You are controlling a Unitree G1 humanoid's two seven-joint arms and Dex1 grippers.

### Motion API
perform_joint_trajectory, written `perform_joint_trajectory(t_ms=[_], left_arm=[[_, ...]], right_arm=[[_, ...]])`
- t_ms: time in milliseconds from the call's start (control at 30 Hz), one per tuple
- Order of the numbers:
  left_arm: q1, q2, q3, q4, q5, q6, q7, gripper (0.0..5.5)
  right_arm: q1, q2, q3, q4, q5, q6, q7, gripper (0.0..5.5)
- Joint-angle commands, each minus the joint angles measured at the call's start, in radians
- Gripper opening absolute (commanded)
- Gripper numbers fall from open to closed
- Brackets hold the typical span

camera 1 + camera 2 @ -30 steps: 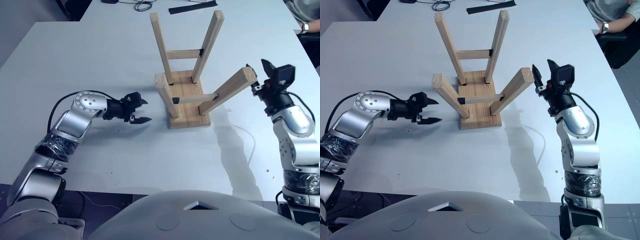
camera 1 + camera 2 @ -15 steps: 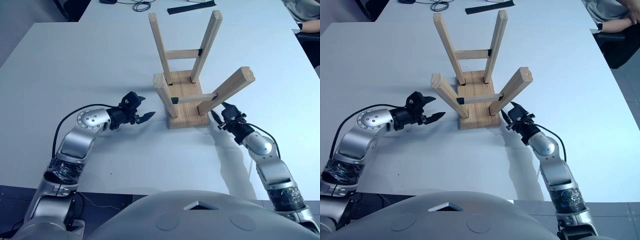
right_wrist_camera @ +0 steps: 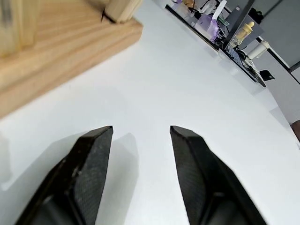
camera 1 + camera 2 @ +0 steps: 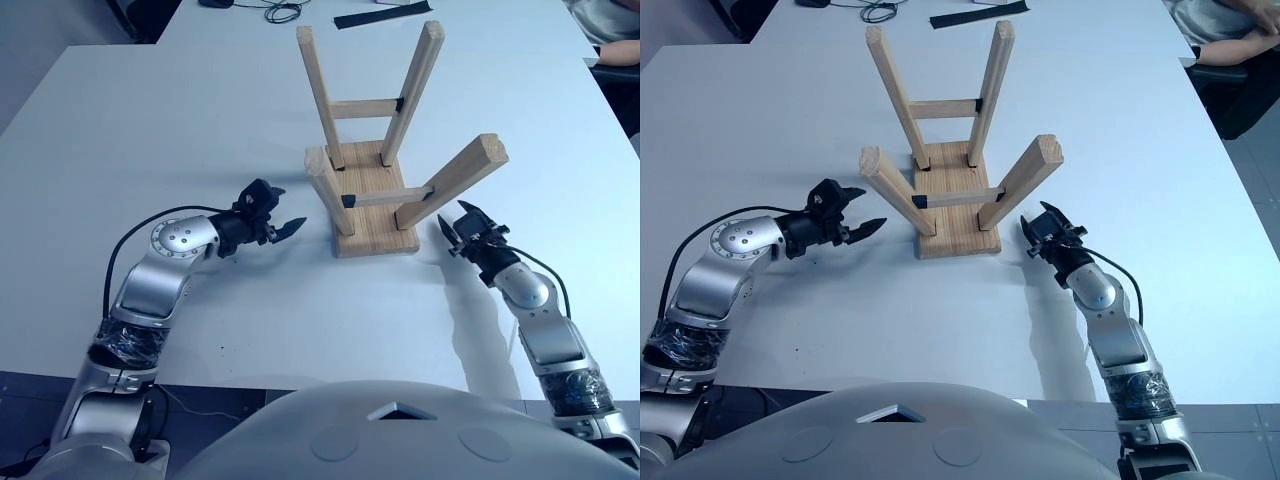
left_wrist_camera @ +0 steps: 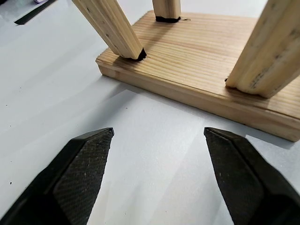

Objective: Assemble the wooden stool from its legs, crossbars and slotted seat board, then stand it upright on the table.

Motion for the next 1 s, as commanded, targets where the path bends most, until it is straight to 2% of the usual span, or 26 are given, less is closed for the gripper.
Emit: perform_joint_trajectory(t_ms=[33, 300, 367, 533, 633, 767, 867, 1000], left_arm=[[-0.004, -0.002, 0.008, -0.004, 0.013, -0.004, 0.005, 3.58], [-0.006, -0.022, 0.023, -0.042, 0.008, 0.022, 0.024, 3.58], [0.003, -0.026, 0.028, -0.046, 0.014, 0.022, 0.033, 3.58], [0.069, -0.014, 0.071, -0.081, 0.025, 0.021, 0.069, 3.58], [0.098, -0.073, 0.148, -0.100, -0.003, 0.034, 0.150, 3.58], [0.106, -0.209, 0.273, -0.132, -0.029, 0.045, 0.338, 3.58], [0.139, -0.281, 0.298, -0.180, -0.024, 0.024, 0.419, 3.30], [0.150, -0.330, 0.297, -0.221, -0.024, 0.028, 0.472, 3.27]], right_arm=[[0.017, 0.008, 0.047, -0.027, 0.003, -0.038, 0.053, 2.24], [0.044, 0.027, 0.112, -0.154, 0.030, -0.003, 0.150, 2.24], [0.034, 0.020, 0.081, -0.142, 0.010, 0.014, 0.128, 2.24], [0.016, 0.046, -0.086, -0.172, 0.005, 0.112, 0.008, 2.24], [0.026, 0.138, -0.170, -0.287, 0.058, 0.217, -0.072, 2.24], [0.020, 0.268, -0.225, -0.435, 0.104, 0.352, -0.172, 2.24], [0.020, 0.340, -0.248, -0.516, 0.113, 0.424, -0.234, 2.24], [0.019, 0.368, -0.259, -0.545, 0.100, 0.466, -0.273, 2.82]])
